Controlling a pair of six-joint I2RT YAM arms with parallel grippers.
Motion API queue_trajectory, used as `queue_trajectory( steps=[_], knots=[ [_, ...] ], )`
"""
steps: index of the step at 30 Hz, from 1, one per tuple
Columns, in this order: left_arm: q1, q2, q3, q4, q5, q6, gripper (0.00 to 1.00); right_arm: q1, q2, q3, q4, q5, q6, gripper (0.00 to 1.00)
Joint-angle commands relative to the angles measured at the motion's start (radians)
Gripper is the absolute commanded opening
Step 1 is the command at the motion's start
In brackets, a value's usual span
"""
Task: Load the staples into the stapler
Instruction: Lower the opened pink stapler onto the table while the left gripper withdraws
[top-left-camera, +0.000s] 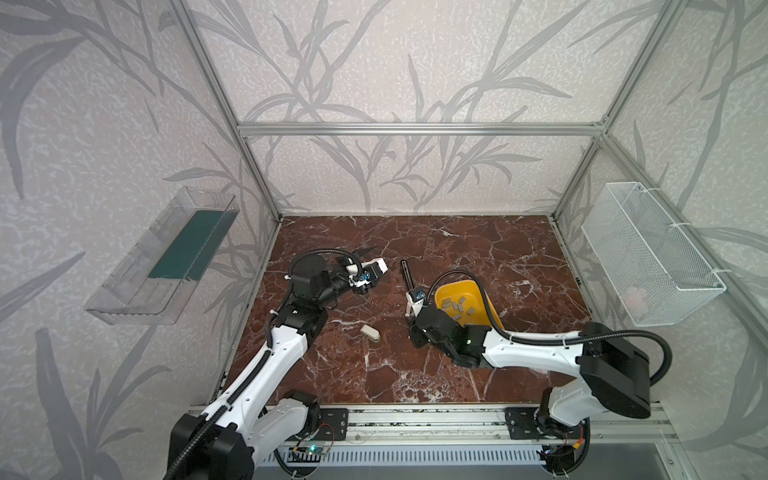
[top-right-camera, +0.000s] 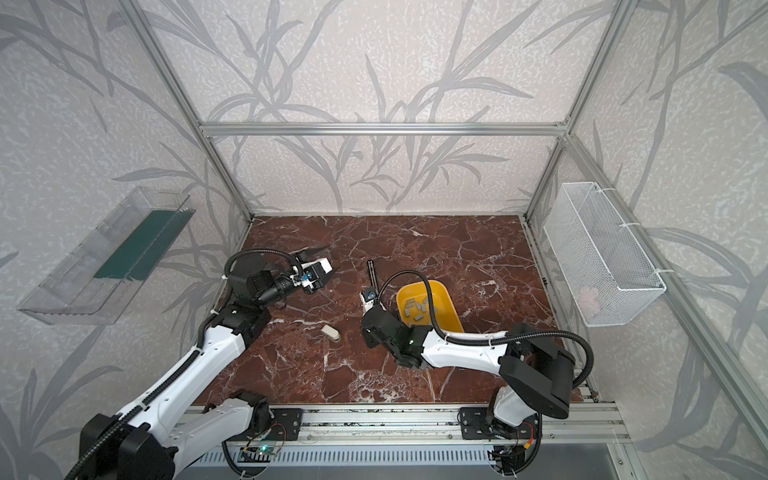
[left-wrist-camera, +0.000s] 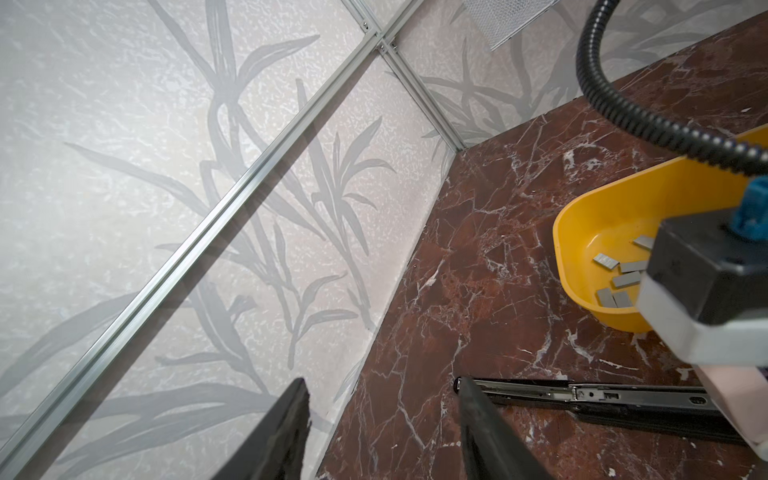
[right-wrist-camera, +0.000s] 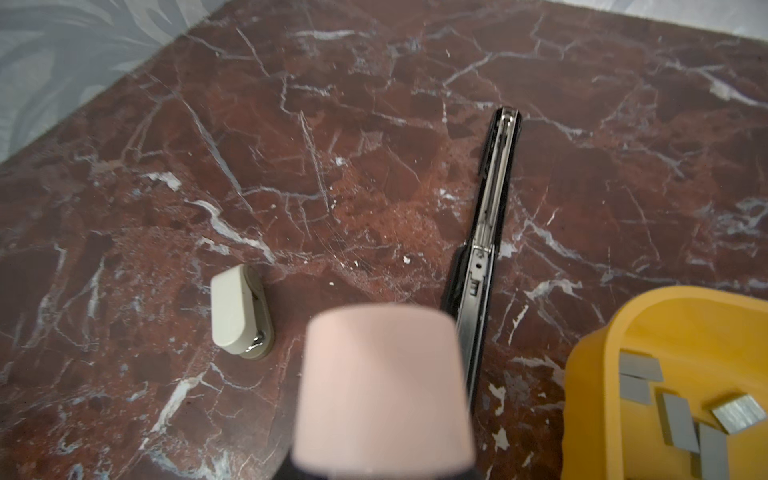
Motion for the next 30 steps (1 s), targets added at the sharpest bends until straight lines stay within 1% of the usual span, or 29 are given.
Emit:
queue_trajectory(
  steps=[1, 6, 14, 19, 22, 23, 25, 30],
  knots=[
    [0.001, -0.003, -0.001, 0.034, -0.054, 0.011, 0.58, 0.005, 0.073, 0.079, -0.131, 0.032, 0.087, 0.00],
    [0.001, 0.011, 0.001, 0.048, -0.016, 0.031, 0.58, 0.004, 0.181, 0.161, -0.216, 0.034, 0.129, 0.00],
    [0.001, 0.031, 0.003, 0.038, 0.006, 0.038, 0.58, -0.005, 0.273, 0.235, -0.283, 0.015, 0.158, 0.00],
    [0.001, 0.034, 0.001, 0.036, 0.027, 0.044, 0.58, -0.011, 0.297, 0.253, -0.307, 0.017, 0.184, 0.00],
    [0.001, 0.033, 0.004, 0.027, 0.029, 0.042, 0.58, -0.010, 0.308, 0.273, -0.371, 0.081, 0.198, 0.00],
    [0.001, 0.030, 0.000, 0.027, 0.030, 0.043, 0.58, -0.013, 0.311, 0.281, -0.393, 0.095, 0.230, 0.00],
    [0.001, 0.030, -0.004, 0.035, 0.033, 0.044, 0.58, -0.023, 0.323, 0.299, -0.438, 0.110, 0.236, 0.00],
    [0.001, 0.036, 0.003, 0.022, 0.038, 0.047, 0.58, -0.039, 0.349, 0.338, -0.502, 0.087, 0.241, 0.00]
  ],
)
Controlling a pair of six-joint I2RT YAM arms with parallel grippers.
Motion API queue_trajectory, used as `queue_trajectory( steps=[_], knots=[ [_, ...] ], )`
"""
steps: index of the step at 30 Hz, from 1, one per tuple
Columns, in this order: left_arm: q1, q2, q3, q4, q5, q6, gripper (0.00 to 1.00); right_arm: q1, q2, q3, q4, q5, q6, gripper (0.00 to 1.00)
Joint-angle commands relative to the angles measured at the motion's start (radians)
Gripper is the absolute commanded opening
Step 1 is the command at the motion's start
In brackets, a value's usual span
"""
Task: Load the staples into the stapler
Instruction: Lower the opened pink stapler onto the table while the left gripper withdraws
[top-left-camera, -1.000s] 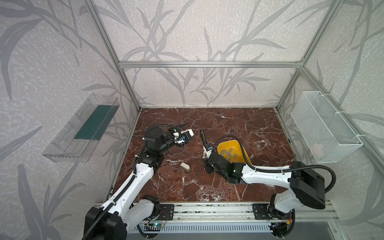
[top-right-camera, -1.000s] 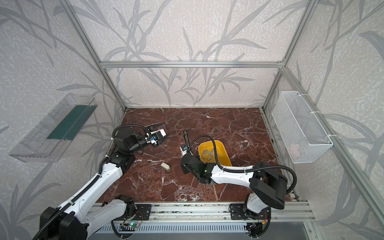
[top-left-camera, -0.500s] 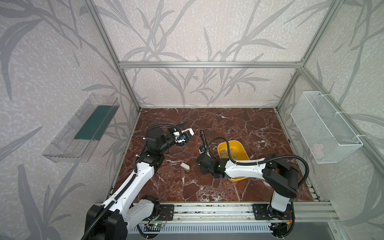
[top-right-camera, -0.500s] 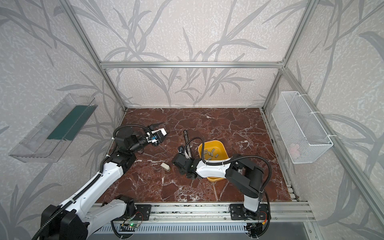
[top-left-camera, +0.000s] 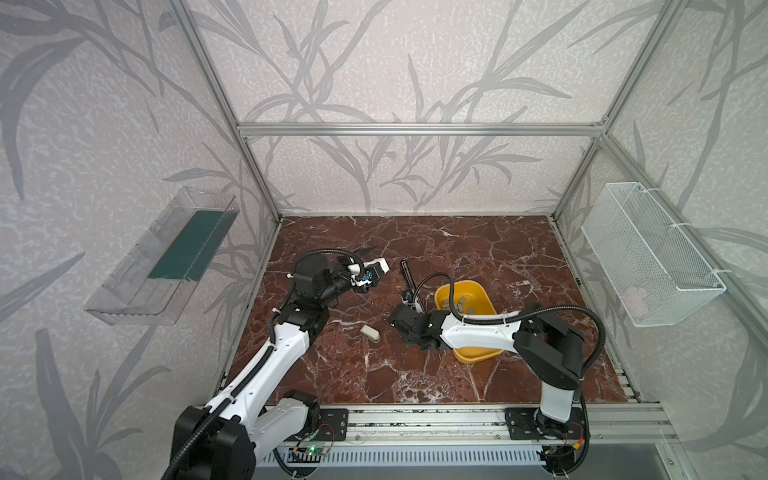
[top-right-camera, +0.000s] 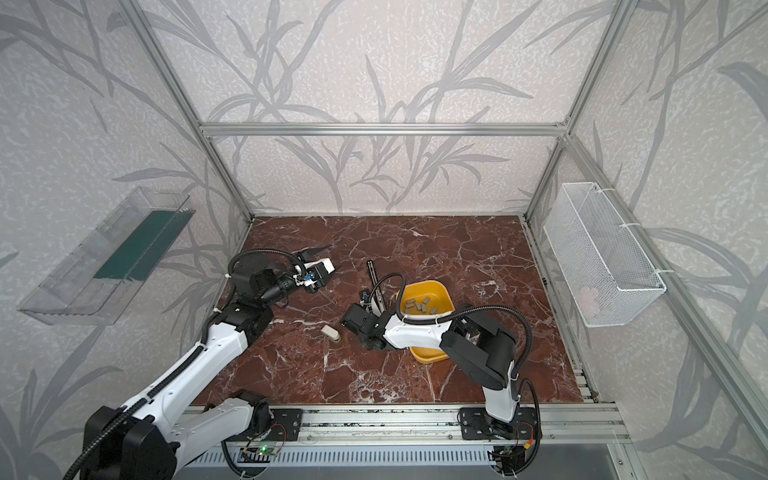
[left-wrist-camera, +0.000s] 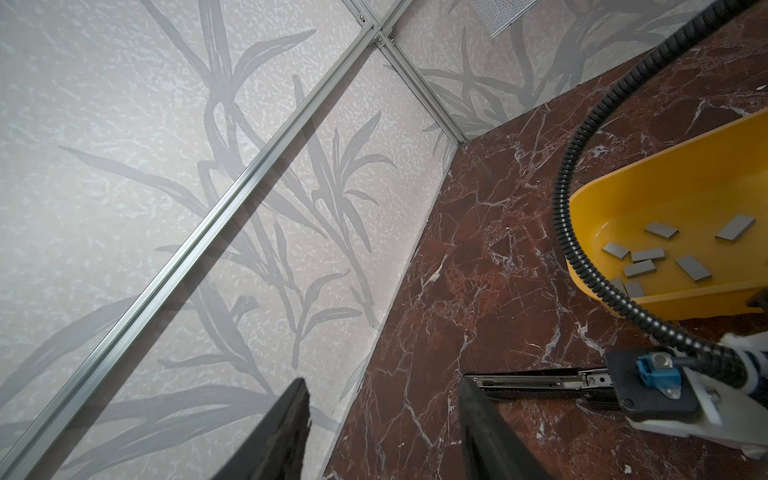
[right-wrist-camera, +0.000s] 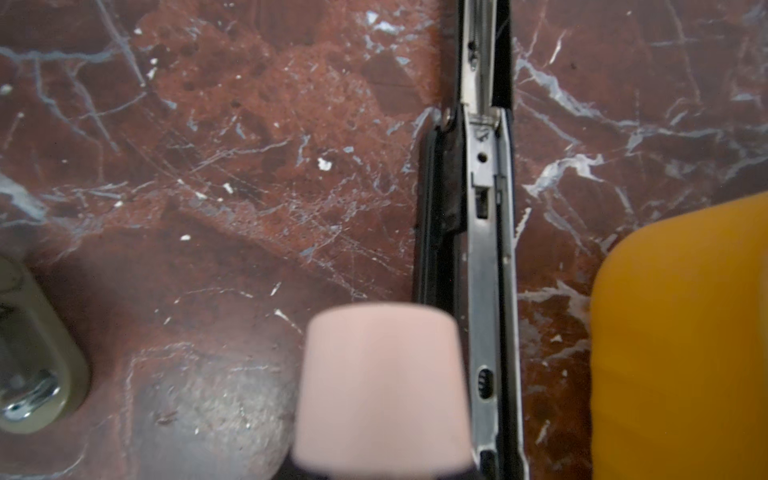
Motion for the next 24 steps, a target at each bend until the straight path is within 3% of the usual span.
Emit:
queue_trajectory(
  steps=[1, 9, 15, 20, 24],
  knots=[
    [0.001, 0.003, 0.000, 0.007, 0.024, 0.014, 0.58, -0.008, 0.019, 0.037, -0.080, 0.013, 0.006, 0.00],
    [0.001, 0.002, 0.002, 0.009, 0.036, 0.011, 0.58, -0.007, 0.026, 0.023, 0.021, -0.170, -0.057, 0.00],
    [0.001, 0.003, 0.004, 0.002, 0.044, 0.014, 0.58, -0.007, 0.041, 0.025, 0.030, -0.183, -0.048, 0.00],
    [0.001, 0.002, 0.006, -0.012, 0.047, 0.017, 0.58, -0.007, 0.064, 0.049, -0.011, -0.161, -0.042, 0.08],
    [0.001, 0.009, 0.009, -0.007, 0.053, 0.015, 0.58, -0.011, 0.088, 0.080, -0.059, -0.154, -0.037, 0.21]
  ],
)
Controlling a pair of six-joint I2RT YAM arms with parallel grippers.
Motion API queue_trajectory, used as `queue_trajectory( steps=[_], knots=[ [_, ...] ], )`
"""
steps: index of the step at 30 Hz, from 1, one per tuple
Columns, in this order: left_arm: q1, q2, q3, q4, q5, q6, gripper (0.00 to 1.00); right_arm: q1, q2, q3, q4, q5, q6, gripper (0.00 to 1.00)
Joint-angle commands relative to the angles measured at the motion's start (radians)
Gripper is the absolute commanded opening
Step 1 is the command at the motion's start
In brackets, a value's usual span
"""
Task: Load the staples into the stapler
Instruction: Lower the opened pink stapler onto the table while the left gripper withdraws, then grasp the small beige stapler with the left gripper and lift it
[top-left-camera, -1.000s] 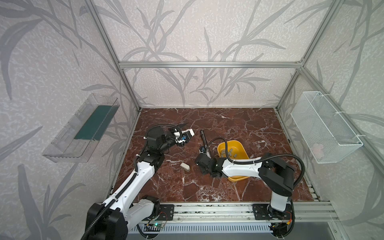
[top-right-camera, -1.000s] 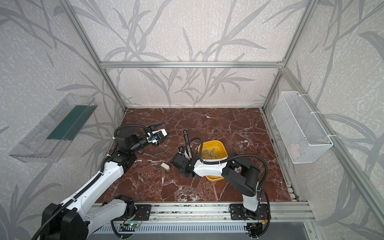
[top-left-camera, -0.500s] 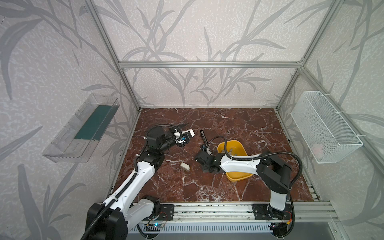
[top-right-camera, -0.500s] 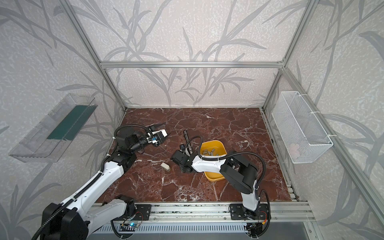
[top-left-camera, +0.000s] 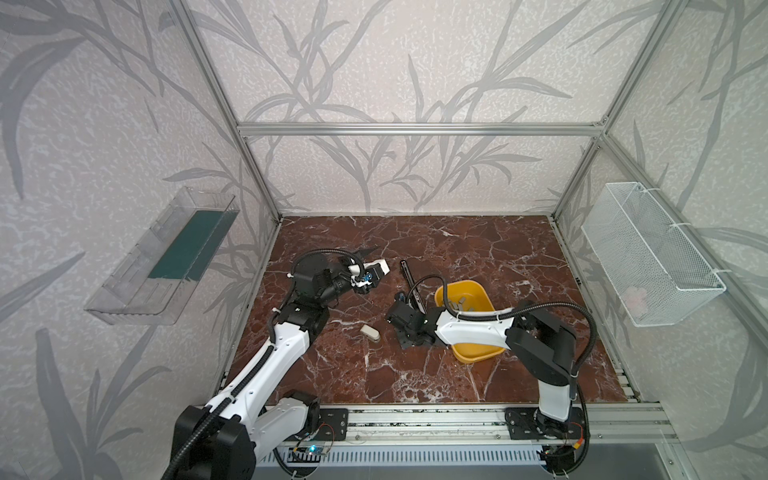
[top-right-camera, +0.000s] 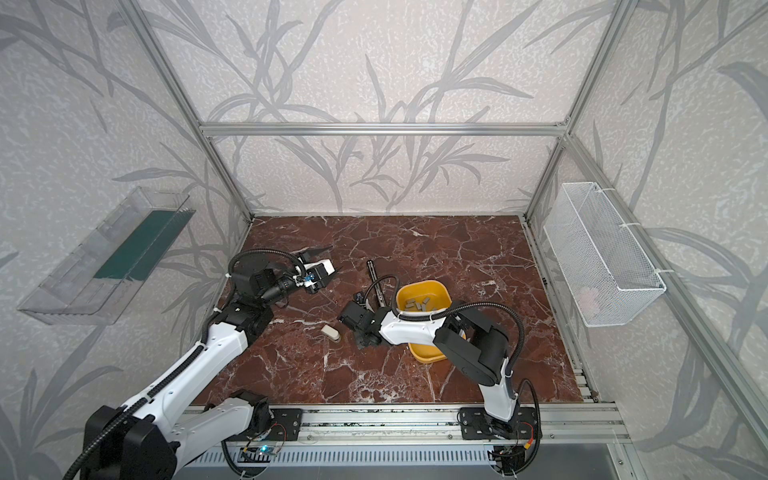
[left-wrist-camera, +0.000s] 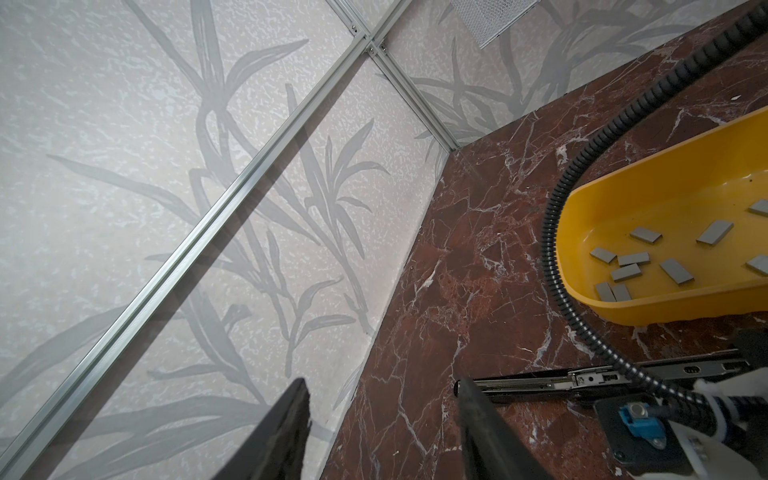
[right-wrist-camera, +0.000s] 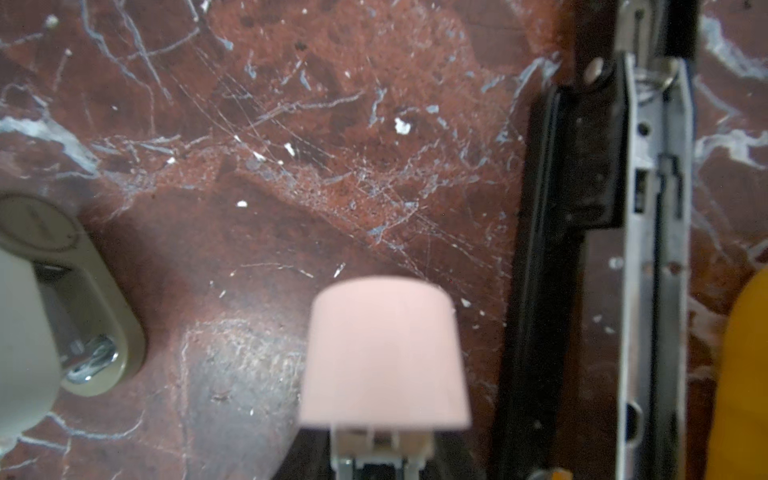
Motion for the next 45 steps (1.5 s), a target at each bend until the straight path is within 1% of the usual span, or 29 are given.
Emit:
queue_trajectory(
  steps=[1, 9, 13, 15, 16, 19, 21, 23, 24, 25, 27, 29, 31, 32, 33, 34, 35, 37, 39, 42, 45],
  knots=[
    [0.001, 0.005, 0.011, -0.013, 0.024, 0.017, 0.58, -0.004, 0.038, 0.027, -0.046, 0.003, 0.003, 0.24],
    [0.001, 0.001, 0.007, -0.013, 0.030, 0.019, 0.58, -0.004, -0.014, -0.008, -0.003, -0.006, -0.034, 0.44],
    [-0.004, -0.001, 0.006, 0.005, 0.028, -0.022, 0.58, -0.004, -0.063, -0.038, 0.033, 0.002, -0.068, 0.57],
    [-0.027, -0.012, 0.007, -0.018, -0.030, -0.031, 0.58, -0.002, -0.102, -0.056, 0.043, 0.016, -0.091, 0.60],
    [-0.039, -0.017, 0.016, -0.046, -0.056, -0.028, 0.59, -0.002, -0.123, -0.067, 0.049, 0.024, -0.098, 0.63],
    [-0.047, -0.026, 0.096, -0.234, -0.084, 0.017, 0.58, -0.001, -0.213, -0.123, 0.094, 0.044, -0.130, 0.65],
    [-0.047, -0.020, 0.141, -0.311, -0.126, 0.012, 0.57, -0.002, -0.288, -0.169, 0.129, 0.058, -0.144, 0.70],
    [-0.047, -0.011, 0.172, -0.395, -0.154, 0.013, 0.57, -0.003, -0.364, -0.235, 0.191, 0.074, -0.154, 0.70],
    [-0.047, -0.004, 0.183, -0.453, -0.153, 0.038, 0.57, -0.002, -0.397, -0.268, 0.228, 0.081, -0.160, 0.71],
    [-0.047, 0.008, 0.191, -0.530, -0.152, 0.085, 0.55, -0.002, -0.436, -0.307, 0.265, 0.093, -0.167, 0.75],
    [-0.053, 0.037, 0.187, -0.646, -0.171, 0.154, 0.52, -0.001, -0.508, -0.372, 0.316, 0.122, -0.174, 0.78],
    [-0.068, 0.061, 0.136, -0.666, -0.219, 0.184, 0.52, -0.002, -0.561, -0.414, 0.344, 0.159, -0.175, 0.81],
    [-0.101, 0.073, 0.058, -0.610, -0.259, 0.218, 0.53, -0.004, -0.609, -0.460, 0.386, 0.200, -0.177, 0.82],
    [-0.126, 0.090, 0.046, -0.644, -0.270, 0.268, 0.55, -0.004, -0.633, -0.481, 0.410, 0.208, -0.187, 0.82],
    [-0.156, 0.110, 0.062, -0.734, -0.293, 0.344, 0.55, -0.003, -0.647, -0.495, 0.427, 0.212, -0.193, 0.82],
    [-0.201, 0.141, 0.078, -0.826, -0.344, 0.411, 0.53, -0.004, -0.657, -0.504, 0.441, 0.216, -0.200, 0.82],
    [-0.234, 0.164, 0.074, -0.858, -0.398, 0.449, 0.52, -0.004, -0.660, -0.508, 0.443, 0.218, -0.203, 0.82],
    [-0.280, 0.202, 0.032, -0.856, -0.500, 0.517, 0.52, -0.003, -0.660, -0.506, 0.434, 0.226, -0.202, 0.83],
    [-0.294, 0.225, 0.018, -0.864, -0.534, 0.549, 0.53, -0.004, -0.653, -0.504, 0.432, 0.221, -0.197, 0.84],
    [-0.298, 0.240, 0.041, -0.895, -0.512, 0.546, 0.52, -0.004, -0.634, -0.499, 0.433, 0.205, -0.196, 0.84],
    [-0.297, 0.245, 0.047, -0.902, -0.515, 0.550, 0.52, -0.004, -0.603, -0.478, 0.411, 0.200, -0.193, 0.84]
  ],
)
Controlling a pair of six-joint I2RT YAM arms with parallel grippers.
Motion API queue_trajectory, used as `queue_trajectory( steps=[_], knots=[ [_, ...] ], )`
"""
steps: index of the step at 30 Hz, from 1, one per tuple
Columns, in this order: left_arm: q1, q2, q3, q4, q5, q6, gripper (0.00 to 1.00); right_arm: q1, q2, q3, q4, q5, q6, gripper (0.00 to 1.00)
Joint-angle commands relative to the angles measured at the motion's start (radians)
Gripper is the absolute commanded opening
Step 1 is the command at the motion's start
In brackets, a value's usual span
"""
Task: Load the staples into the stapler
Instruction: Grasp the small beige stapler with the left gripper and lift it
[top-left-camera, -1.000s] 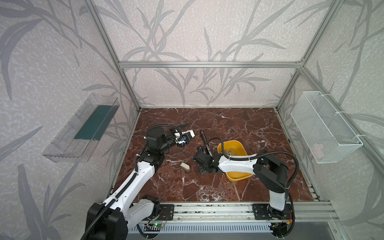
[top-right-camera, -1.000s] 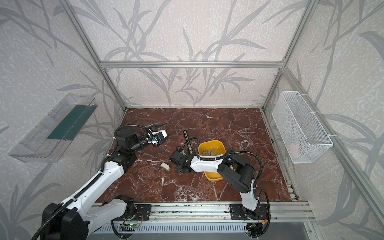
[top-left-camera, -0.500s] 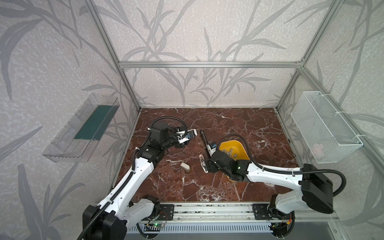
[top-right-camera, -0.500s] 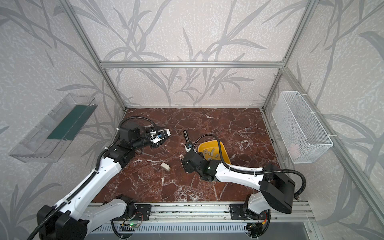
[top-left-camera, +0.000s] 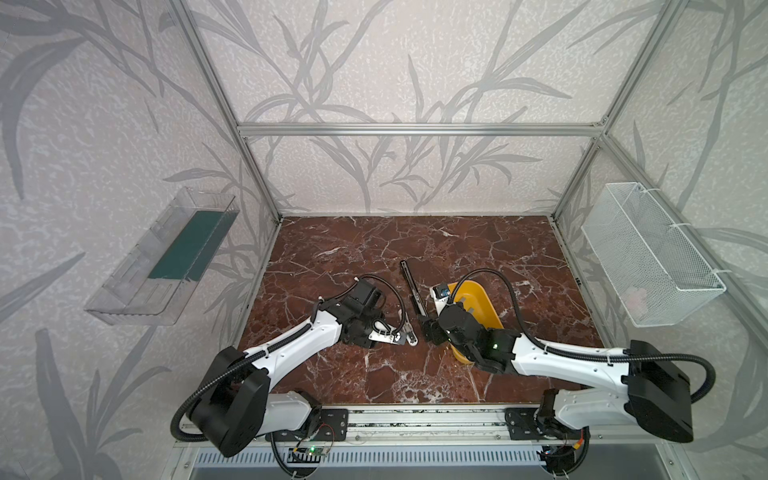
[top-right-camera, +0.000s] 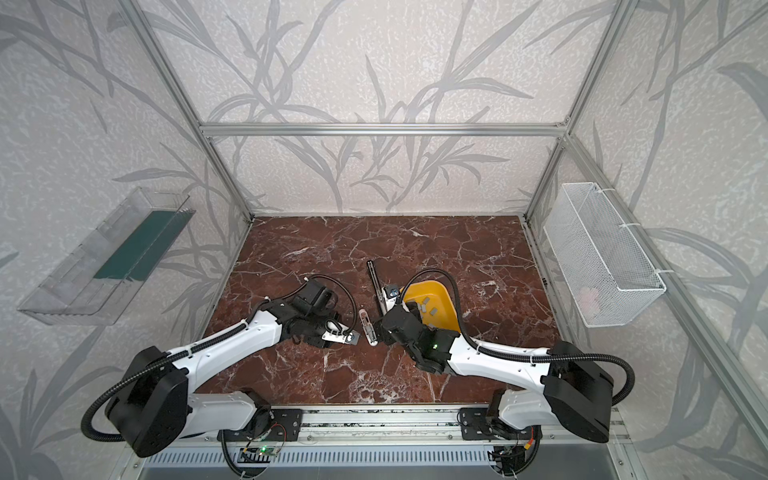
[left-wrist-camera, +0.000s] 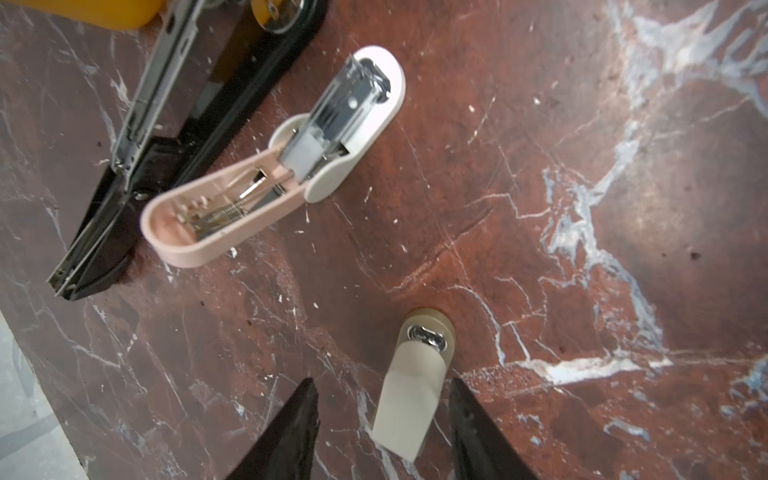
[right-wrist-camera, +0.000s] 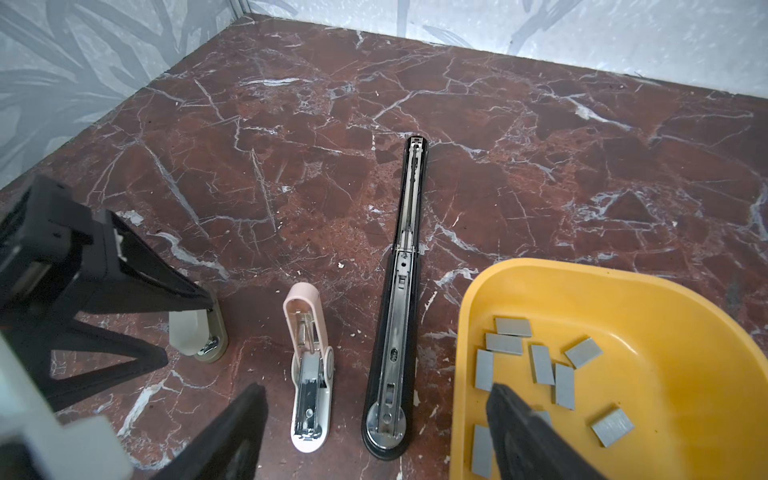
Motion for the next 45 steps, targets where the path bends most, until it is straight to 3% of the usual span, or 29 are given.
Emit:
queue_trajectory(
  steps=[1, 25, 45],
  knots=[
    [-0.002, 0.002, 0.022, -0.059, -0.029, 0.062, 0.52, -0.004, 0.035, 0.032, -0.006, 0.010, -0.001, 0.84],
    [-0.036, 0.107, 0.042, -0.072, -0.051, 0.072, 0.50, -0.025, 0.085, 0.049, -0.025, -0.033, 0.033, 0.84],
    [-0.044, 0.160, 0.089, -0.112, -0.072, 0.064, 0.30, -0.057, 0.092, 0.052, -0.033, -0.053, 0.041, 0.84]
  ],
)
